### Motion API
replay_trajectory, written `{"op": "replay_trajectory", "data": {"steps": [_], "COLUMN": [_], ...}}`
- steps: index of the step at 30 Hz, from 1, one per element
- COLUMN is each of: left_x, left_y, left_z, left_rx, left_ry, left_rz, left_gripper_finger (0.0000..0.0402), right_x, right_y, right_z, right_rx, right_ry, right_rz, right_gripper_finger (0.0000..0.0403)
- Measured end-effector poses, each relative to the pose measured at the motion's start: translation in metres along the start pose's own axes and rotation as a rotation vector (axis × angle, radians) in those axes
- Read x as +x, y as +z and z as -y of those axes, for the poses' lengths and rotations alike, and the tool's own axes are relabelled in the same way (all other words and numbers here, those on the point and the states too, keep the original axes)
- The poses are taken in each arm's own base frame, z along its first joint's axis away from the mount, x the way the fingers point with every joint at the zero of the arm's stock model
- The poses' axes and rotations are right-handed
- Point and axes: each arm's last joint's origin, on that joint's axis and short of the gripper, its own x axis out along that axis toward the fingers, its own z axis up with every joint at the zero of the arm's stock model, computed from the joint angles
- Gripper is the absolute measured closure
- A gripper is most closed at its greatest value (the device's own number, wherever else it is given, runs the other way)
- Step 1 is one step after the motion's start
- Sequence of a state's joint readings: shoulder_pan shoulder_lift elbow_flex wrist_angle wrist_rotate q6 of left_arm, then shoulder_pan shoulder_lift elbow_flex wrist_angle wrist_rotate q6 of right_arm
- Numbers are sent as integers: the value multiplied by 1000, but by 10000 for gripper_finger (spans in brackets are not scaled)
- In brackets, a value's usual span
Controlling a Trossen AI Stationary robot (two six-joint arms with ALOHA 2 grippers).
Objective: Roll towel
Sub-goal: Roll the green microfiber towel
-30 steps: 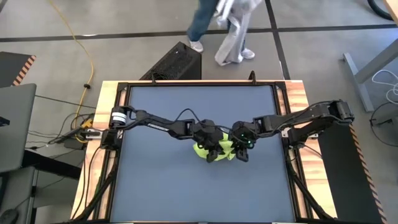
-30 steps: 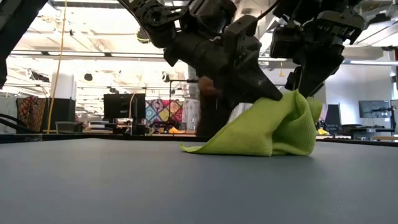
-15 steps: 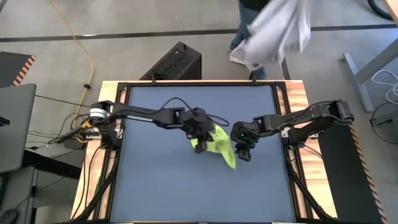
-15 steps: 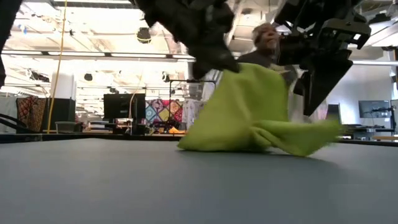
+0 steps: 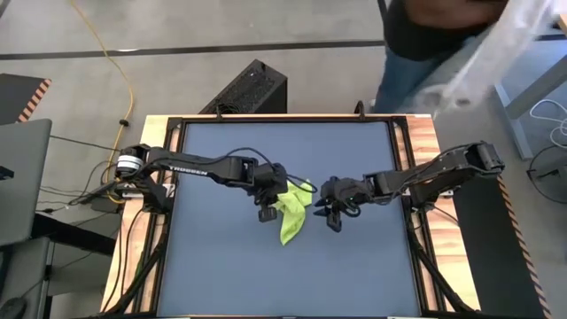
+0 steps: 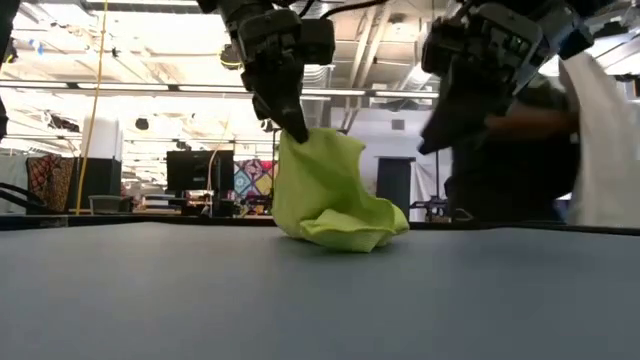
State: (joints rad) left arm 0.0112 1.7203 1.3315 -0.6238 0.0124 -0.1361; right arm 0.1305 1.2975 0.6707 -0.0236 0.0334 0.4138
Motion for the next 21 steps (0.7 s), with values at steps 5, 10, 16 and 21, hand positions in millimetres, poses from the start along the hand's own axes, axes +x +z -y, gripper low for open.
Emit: {"op": "replay_trajectory", "data": {"steps": [5, 10, 16, 21], "left_x": [0, -1, -1, -1], "left_y": [3, 5, 5, 6], "left_z": [0, 1, 1, 0], "left_rx": [-2, -2, 0, 8], "left_ry": [5, -8, -8, -9], "left_rz": [36, 51, 52, 59], "left_gripper_finger": [401, 401, 401, 401], "right_x": [3, 6, 13, 40], "right_y": [-7, -24, -38, -50], "right_z": [1, 3, 9, 12], "right_rx": [-118, -297, -301, -331], "right_ry": [8, -40, -76, -95], "right_rz": [86, 146, 149, 117], "right_gripper_finger": [233, 233, 233, 233]}}
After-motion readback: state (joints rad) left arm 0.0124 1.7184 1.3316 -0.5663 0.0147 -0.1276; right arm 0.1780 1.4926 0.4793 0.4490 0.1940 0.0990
